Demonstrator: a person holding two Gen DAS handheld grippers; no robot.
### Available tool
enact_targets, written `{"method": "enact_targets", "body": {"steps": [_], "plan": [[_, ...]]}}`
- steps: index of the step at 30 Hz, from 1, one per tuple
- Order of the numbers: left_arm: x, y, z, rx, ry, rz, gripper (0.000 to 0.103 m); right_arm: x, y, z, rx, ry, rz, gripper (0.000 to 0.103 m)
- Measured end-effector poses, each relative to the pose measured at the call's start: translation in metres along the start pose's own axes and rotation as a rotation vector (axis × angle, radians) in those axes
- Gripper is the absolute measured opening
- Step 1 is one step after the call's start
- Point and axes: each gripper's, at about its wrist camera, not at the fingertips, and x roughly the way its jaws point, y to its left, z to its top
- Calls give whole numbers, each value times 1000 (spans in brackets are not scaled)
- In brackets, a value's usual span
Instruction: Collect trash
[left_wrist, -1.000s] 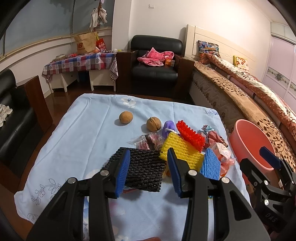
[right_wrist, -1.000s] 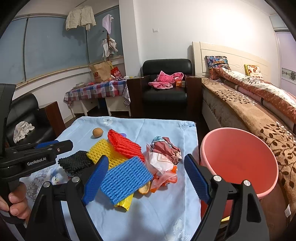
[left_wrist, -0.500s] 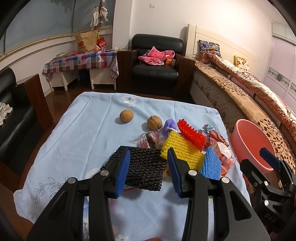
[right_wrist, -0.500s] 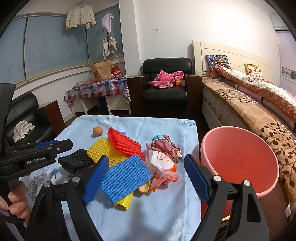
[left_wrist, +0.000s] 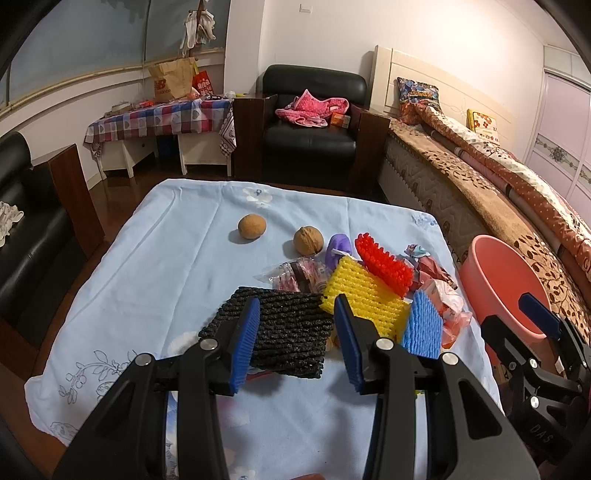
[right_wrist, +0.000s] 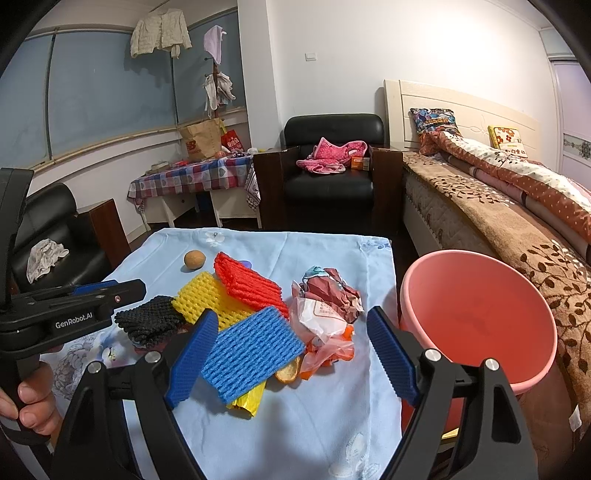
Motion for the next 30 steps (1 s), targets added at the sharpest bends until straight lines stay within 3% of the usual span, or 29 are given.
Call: {"method": "enact_targets", "body": {"steps": [22,30], "plan": [[6,4,-14,-14,37,-49,42,3,-1,-2,8,27,2,80],[12,23,-14,-56,82,-60,42,6,-2,-1,15,46,9,80]]}}
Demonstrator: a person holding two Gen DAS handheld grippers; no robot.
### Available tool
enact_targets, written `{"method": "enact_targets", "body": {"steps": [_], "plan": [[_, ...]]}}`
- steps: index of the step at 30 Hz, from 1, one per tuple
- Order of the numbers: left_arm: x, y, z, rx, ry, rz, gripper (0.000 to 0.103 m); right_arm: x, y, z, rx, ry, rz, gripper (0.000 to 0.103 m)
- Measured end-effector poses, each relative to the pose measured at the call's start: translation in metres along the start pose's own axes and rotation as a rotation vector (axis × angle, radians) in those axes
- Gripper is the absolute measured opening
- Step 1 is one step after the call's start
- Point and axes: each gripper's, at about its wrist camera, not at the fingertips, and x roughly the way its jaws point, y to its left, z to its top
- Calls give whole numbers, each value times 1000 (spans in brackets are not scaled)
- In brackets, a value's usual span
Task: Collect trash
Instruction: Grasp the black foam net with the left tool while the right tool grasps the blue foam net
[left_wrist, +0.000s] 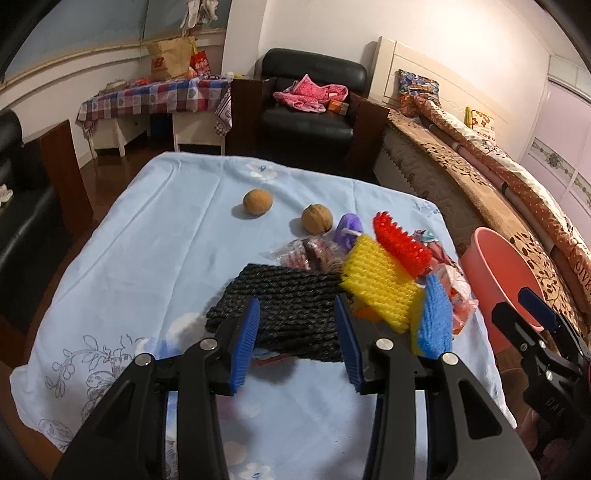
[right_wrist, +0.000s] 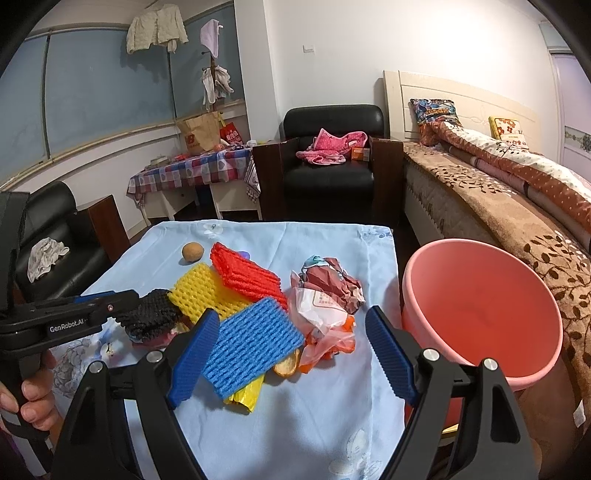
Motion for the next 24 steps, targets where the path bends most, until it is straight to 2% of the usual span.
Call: {"method": "enact_targets", "body": {"steps": [4,17,24], "plan": [[4,10,-3,-29,37,-8,42,2,1,0,-1,8,6,80],[1,43,-8,-96,64,5,42,8,-1,1,11,25,15,79],[11,65,0,-224,115,-19,44,11,1,-1,0,43,27,79]]}}
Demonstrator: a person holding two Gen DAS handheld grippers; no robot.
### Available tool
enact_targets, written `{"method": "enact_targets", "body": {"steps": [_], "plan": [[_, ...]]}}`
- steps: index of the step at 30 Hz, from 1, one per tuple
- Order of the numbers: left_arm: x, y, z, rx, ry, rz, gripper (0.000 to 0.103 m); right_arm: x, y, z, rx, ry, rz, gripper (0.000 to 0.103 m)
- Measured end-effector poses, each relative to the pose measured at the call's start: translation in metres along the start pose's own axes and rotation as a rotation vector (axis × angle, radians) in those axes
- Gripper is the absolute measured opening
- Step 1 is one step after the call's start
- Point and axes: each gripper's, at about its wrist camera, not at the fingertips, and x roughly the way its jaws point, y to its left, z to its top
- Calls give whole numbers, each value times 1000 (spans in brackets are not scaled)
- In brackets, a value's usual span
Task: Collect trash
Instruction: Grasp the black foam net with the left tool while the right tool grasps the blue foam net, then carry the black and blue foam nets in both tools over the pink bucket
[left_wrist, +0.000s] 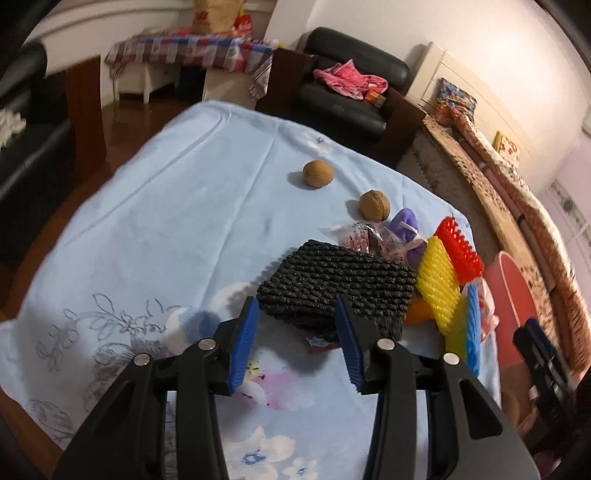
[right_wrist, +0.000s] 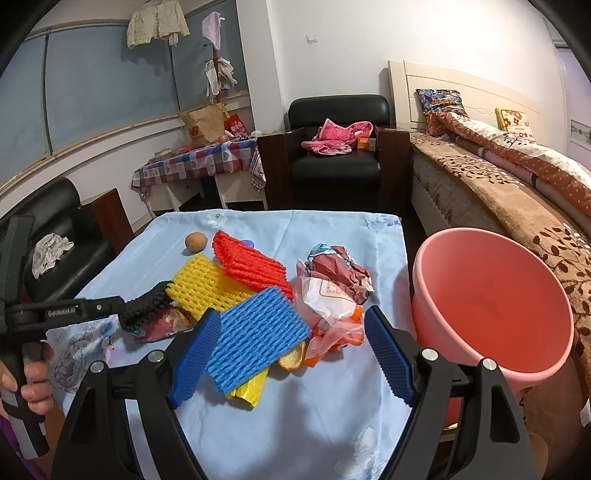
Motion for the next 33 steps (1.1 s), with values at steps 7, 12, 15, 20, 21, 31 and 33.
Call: {"method": "enact_targets", "body": {"steps": [7,12,15,20,21,31,33], "plan": [[3,-2,-2,-29,-1,-42,49,2,6,-2,-24,15,16,79],[-1,-11,-4,26,-28,-54,45,5,10,-4,-34,30,33,79],[-1,-15,-5,50,-31,-63,24,6,14,-6,-46,40,46,78],[-1,-24,-5,80,-48,-72,10,5,20,-9,-65,53,67,76],[-3,-25,-5,85,-53,-74,9,6,21,-10,-67,56,70,76],[-22,-30,-1,104,-111,-128,9,13,30,-15,-71,103,121,71],[-24,-31,0,105,-114,-140,9,15,34,-16,-80,114,133,71]]}}
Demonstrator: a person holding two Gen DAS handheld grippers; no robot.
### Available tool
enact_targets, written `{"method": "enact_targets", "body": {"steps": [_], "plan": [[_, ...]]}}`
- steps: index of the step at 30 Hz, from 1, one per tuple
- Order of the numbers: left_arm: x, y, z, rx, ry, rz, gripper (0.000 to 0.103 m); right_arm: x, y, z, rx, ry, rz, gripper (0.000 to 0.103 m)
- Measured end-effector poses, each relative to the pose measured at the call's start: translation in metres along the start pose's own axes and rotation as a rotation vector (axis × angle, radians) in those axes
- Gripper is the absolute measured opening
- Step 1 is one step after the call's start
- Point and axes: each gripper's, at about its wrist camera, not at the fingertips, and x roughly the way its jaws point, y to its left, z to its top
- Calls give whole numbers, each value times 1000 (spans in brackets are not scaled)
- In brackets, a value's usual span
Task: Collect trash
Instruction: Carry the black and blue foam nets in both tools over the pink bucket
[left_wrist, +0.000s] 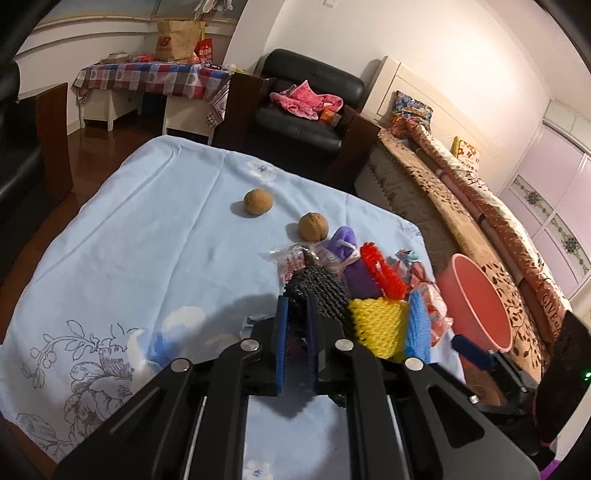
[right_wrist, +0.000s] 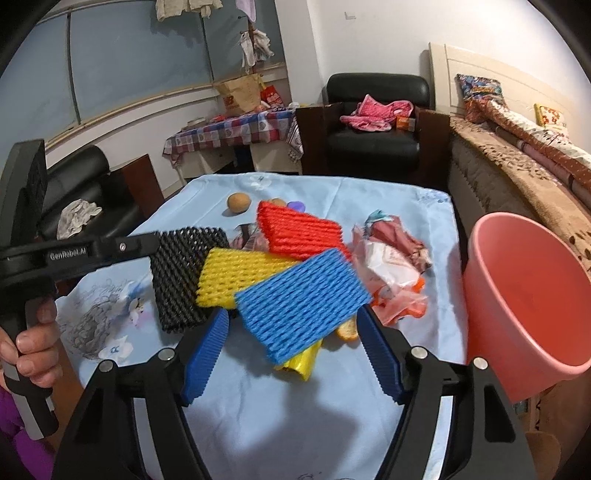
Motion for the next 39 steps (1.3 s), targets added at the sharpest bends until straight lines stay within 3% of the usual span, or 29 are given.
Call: {"method": "enact_targets", "body": {"steps": [3,6,9,11,14,26,39], "plan": [[-2,-3,0,11,-5,-11,9,6,7,0,-31,12,-15,69],[-6,-6,1,23,-13,-19,9,17,11,2,-58,50,-52,57],[-11,-7,4,25,-25,-23,9,20,9,2,-40,60,-46,40],[-14,-6,4,26,-32,-23,9,18,6,4,-29,54,-32,23],[-20,-6,8,26,-47,-24,9,10,1,7,-8,29,-8,10],[-49,-20,28,56,-135,-30,9,-39,-19,29,76,-96,30,6],[-65,-68,53,141,-204,-102,9,-74,-64,43,160,-152,-91,6]]}}
